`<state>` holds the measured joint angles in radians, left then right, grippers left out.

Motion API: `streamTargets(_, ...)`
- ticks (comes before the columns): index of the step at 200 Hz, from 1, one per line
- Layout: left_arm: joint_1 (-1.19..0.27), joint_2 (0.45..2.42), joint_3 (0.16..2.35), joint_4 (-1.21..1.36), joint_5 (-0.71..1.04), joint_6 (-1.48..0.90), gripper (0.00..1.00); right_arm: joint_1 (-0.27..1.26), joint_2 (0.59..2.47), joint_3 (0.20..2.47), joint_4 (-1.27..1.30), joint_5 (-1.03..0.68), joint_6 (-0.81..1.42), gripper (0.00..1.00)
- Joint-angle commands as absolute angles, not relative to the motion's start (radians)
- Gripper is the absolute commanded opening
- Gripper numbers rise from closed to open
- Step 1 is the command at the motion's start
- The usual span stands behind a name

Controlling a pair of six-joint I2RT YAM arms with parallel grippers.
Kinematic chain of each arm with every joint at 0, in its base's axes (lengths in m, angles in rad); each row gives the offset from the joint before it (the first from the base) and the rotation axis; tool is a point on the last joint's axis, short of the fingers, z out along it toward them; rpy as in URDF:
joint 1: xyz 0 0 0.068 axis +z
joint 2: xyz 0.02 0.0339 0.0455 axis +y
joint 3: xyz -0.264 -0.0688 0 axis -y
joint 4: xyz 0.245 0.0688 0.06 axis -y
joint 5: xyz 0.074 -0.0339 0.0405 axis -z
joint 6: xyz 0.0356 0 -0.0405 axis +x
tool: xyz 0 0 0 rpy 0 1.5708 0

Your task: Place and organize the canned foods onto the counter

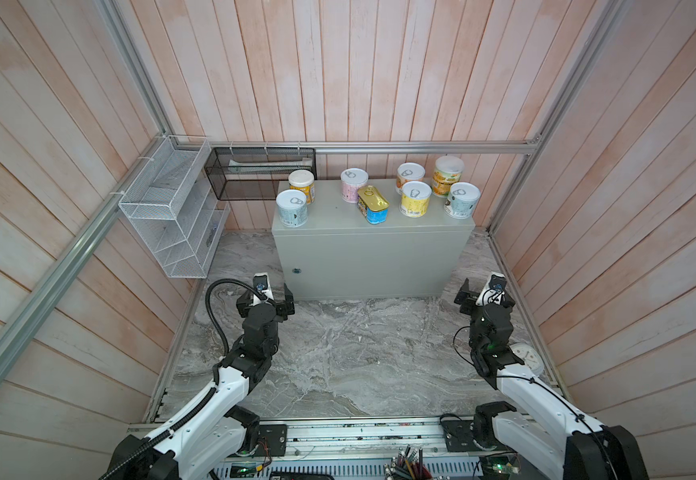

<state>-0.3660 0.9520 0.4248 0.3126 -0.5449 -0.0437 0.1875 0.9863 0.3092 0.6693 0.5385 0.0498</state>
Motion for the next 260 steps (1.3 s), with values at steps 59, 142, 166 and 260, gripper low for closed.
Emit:
streamTargets(59, -0.019, 1.144, 0.333, 0.697, -0.3, -0.103, 1.0, 0.064, 1.212, 0.21, 0.969, 0.551, 0.153, 0.94)
streamTargets(142, -0.006, 1.429, 0.331, 0.949, -0.142, -0.041, 1.0, 0.027, 1.402, 0.247, 1.088, 0.545, 0.158, 0.95)
streamTargets(166, -0.006, 1.487, 0.321, 1.011, -0.124, -0.035, 1.0, 0.007, 1.45, 0.283, 1.072, 0.52, 0.177, 0.95)
streamTargets(260, -0.004, 1.542, 0.29, 1.112, -0.035, -0.002, 1.0, 0.008, 1.474, 0.318, 1.033, 0.434, 0.136, 0.95)
